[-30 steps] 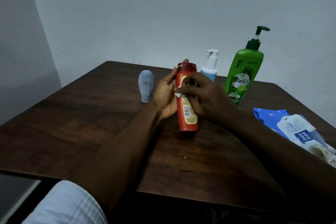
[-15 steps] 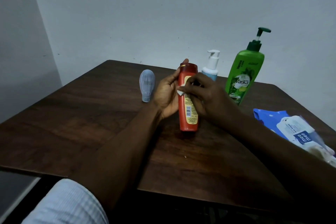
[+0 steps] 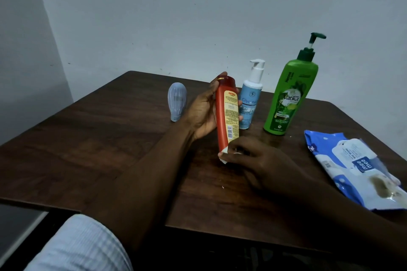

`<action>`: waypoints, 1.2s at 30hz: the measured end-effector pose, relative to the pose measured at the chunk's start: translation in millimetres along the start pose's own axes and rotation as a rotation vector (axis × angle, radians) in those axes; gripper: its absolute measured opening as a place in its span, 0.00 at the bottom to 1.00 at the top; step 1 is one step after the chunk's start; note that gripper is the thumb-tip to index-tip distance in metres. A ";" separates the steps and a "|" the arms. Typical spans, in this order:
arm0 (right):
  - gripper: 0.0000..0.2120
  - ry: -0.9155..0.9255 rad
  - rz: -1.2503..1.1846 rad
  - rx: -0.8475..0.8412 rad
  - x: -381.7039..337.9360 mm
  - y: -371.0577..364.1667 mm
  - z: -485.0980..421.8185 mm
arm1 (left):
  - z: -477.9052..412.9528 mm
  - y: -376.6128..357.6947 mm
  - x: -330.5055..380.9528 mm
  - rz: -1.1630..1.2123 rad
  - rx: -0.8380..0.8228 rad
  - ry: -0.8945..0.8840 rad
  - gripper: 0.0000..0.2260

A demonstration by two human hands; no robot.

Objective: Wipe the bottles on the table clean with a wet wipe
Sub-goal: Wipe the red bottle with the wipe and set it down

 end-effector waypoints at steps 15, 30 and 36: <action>0.13 -0.155 -0.073 0.152 18.7 7.1 12.6 | 2.3 -1.4 -2.7 0.078 0.052 0.030 0.26; 0.10 -0.308 -0.094 0.381 27.2 14.5 -37.6 | 2.6 -4.8 5.2 -0.056 0.089 -0.119 0.13; 0.08 -0.365 -0.091 0.437 46.4 30.8 -62.1 | 2.8 -2.0 7.2 -0.042 0.009 -0.115 0.11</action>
Point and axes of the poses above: each hand's wrist, its own z-axis away from the middle knuckle, its own y-axis out of the back of the hand, x = y × z, the point moved 1 cm from there along -z, towards the middle knuckle, and after that the axes turned 10 degrees about y, right-handed, at the moved point
